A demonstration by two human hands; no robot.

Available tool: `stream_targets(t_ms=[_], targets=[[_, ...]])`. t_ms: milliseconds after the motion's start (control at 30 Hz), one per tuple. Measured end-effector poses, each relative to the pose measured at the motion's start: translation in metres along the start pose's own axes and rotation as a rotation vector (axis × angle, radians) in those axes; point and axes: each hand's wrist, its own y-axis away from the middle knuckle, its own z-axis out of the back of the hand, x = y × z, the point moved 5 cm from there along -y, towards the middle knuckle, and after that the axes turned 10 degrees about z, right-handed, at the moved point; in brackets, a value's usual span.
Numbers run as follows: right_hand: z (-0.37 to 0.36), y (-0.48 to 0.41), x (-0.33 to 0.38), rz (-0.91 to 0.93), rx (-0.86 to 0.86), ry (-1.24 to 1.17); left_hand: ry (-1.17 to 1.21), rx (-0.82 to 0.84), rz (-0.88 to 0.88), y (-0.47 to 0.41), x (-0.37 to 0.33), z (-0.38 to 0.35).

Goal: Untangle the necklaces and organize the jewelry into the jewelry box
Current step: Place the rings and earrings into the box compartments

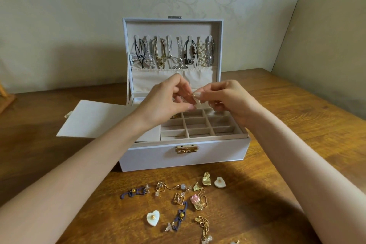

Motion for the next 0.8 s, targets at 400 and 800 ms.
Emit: stream_targets(t_ms=[400,800], targets=[[-0.008,-0.005,-0.002,-0.074,0.141,-0.189,-0.068,-0.131,-0.135,0.001,-0.010,0.012],[-0.010,-0.031,0.002,-0.016,0.343,-0.311,0.270,0.000,0.351,-0.024,0.015,0.015]])
